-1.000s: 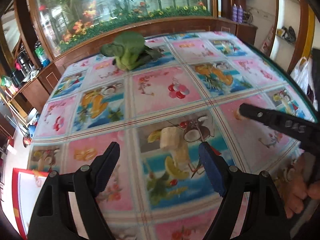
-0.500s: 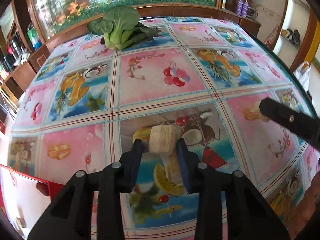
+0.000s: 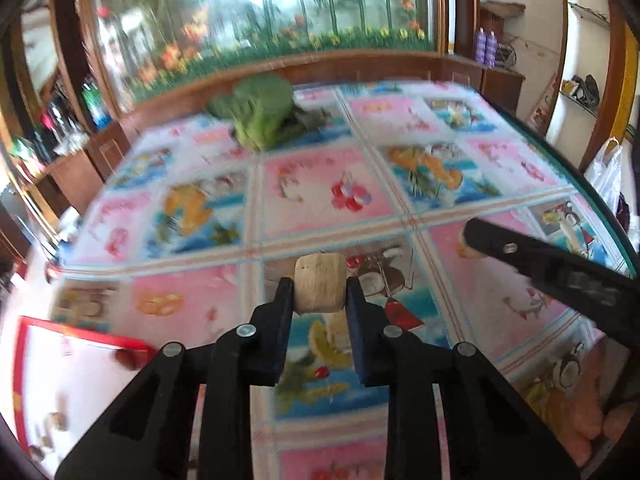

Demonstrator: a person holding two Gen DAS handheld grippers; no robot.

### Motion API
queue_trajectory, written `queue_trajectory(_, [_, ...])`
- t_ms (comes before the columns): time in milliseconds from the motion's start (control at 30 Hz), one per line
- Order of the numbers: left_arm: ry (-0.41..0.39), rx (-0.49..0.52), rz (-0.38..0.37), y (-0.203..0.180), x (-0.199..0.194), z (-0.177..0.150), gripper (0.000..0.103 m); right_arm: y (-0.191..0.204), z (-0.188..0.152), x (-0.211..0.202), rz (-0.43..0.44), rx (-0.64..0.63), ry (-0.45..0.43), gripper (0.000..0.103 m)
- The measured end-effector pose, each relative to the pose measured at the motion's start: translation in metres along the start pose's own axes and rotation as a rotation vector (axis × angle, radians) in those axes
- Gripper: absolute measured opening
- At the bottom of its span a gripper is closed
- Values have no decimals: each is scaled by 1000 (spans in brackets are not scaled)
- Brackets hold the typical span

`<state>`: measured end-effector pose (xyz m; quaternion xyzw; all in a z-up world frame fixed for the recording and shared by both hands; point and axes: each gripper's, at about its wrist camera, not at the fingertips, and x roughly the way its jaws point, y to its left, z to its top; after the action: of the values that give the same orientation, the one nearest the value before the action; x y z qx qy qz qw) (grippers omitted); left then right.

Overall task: Organize fruits
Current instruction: 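Carry the kiwi over the tray with the right tool while the left tool carries the bun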

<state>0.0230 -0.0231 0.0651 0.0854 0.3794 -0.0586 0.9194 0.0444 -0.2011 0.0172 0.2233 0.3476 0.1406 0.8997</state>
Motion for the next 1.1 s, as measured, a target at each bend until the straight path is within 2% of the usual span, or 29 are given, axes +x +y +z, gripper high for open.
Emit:
queue_trajectory(267, [-172, -25, 94, 18, -83, -9, 28, 19, -7, -11, 45, -94, -64, 23])
queue_trajectory(467, [-247, -59, 157, 40, -129, -24, 28, 30, -18, -13, 16, -149, -86, 23])
queue_trajectory(600, [-272, -95, 186, 61, -151, -35, 28, 37, -28, -13, 8, -157, -76, 23])
queue_trajectory(767, [-299, -133, 217, 86, -169, -49, 28, 51, -39, -21, 53, -147, -66, 22])
queue_trajectory(933, [-307, -176, 232, 109, -178, -62, 28, 81, -50, -31, 120, -168, -75, 22])
queue_trajectory(1100, [-301, -213, 243, 127, -180, -75, 28, 124, -66, -31, 202, -221, -45, 22])
